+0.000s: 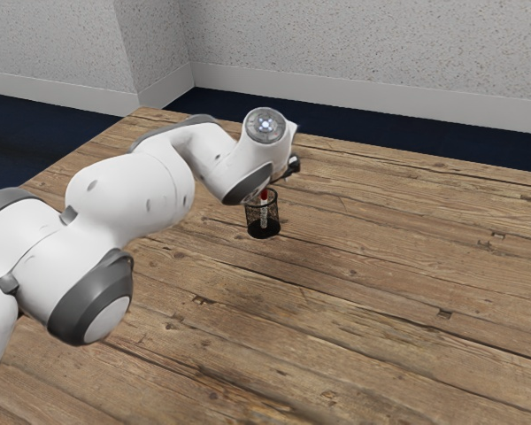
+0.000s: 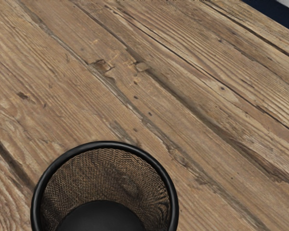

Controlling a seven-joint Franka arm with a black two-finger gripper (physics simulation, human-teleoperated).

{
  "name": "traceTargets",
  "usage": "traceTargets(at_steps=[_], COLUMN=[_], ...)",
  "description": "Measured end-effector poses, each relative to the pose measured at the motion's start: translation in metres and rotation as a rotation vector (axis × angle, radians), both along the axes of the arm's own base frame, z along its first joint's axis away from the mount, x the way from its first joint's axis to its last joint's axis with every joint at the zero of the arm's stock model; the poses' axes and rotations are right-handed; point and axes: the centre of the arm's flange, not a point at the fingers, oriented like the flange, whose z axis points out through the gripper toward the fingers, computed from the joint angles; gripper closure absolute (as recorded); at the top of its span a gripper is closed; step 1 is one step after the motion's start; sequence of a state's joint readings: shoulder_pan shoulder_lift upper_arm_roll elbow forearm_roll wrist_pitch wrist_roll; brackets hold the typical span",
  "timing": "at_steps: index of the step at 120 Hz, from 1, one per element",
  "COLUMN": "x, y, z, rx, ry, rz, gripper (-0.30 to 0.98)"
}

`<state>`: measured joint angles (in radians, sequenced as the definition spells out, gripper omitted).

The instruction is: Take the marker out of the pen holder and place it to the left of the pen holder.

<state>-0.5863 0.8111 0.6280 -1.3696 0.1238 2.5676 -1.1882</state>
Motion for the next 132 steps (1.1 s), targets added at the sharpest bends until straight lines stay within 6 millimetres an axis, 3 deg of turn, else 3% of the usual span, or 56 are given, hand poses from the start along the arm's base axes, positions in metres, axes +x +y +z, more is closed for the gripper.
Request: traceTargets(at_steps=[20, 45, 132], x=[0.001, 0.005, 0.004], y=[0.007, 0.017, 0.003], z=[-0.014, -0.018, -0.022], rx=[0.015, 0.017, -0.003], ry=[0.019, 0.027, 0.085], rz=[0.002, 0.013, 0.016], gripper=[0.09, 0.22, 0.48])
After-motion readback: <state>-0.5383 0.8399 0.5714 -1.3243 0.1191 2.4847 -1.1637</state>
